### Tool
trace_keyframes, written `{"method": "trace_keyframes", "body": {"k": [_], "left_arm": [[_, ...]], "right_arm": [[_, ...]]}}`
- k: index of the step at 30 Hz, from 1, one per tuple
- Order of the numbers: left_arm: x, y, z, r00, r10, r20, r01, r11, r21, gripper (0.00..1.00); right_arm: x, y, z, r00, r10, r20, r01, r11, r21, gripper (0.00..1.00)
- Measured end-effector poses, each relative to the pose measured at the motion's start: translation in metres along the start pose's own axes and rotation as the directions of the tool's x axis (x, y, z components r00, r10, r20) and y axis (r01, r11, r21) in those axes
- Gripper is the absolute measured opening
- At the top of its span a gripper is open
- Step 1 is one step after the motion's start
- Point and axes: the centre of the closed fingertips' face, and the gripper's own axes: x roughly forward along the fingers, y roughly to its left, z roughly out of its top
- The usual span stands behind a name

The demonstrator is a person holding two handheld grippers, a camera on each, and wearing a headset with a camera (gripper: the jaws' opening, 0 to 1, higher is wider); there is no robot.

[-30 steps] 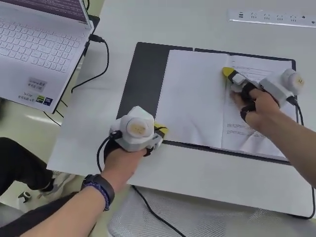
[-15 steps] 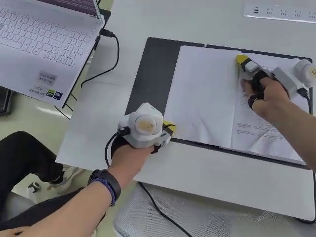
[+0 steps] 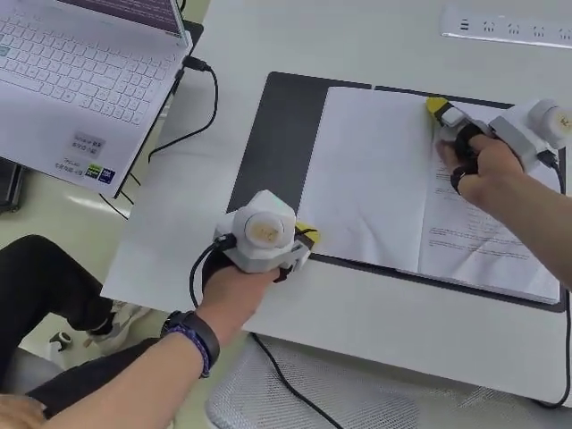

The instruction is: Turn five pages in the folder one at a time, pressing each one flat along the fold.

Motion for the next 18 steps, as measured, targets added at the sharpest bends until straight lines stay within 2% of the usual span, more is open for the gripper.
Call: {"method": "trace_keyframes", "body": {"k": [4, 10, 13, 15, 17, 18], "left_arm": [[0.0, 0.0, 0.0, 1.0, 0.0, -0.002, 0.0, 1.0, -0.001, 0.0], [-0.001, -0.001, 0.0, 1.0, 0.003, 0.005, -0.003, 1.0, -0.008, 0.0], [-0.001, -0.001, 0.0, 1.0, 0.004, 0.007, -0.004, 1.0, -0.01, 0.0], [-0.002, -0.001, 0.0, 0.9999, 0.006, 0.009, -0.006, 1.0, -0.006, 0.0], [-0.002, -0.002, 0.0, 0.9998, 0.012, 0.013, -0.012, 1.0, -0.008, 0.0], [-0.002, -0.002, 0.0, 0.9998, 0.015, 0.016, -0.015, 1.0, -0.01, 0.0]], "right_arm": [[-0.003, 0.002, -0.004, 1.0, 0.005, -0.007, -0.005, 1.0, -0.014, 0.0], [-0.018, 0.011, -0.018, 0.9986, 0.033, -0.042, -0.036, 0.997, -0.067, 0.0], [-0.023, 0.01, -0.028, 0.9949, 0.043, -0.092, -0.055, 0.99, -0.133, 0.0], [-0.032, 0.015, -0.041, 0.9879, 0.065, -0.141, -0.092, 0.977, -0.194, 0.0], [-0.039, 0.017, -0.045, 0.9874, 0.079, -0.137, -0.106, 0.974, -0.201, 0.0], [-0.047, 0.024, -0.05, 0.9876, 0.083, -0.134, -0.108, 0.974, -0.197, 0.0]]}}
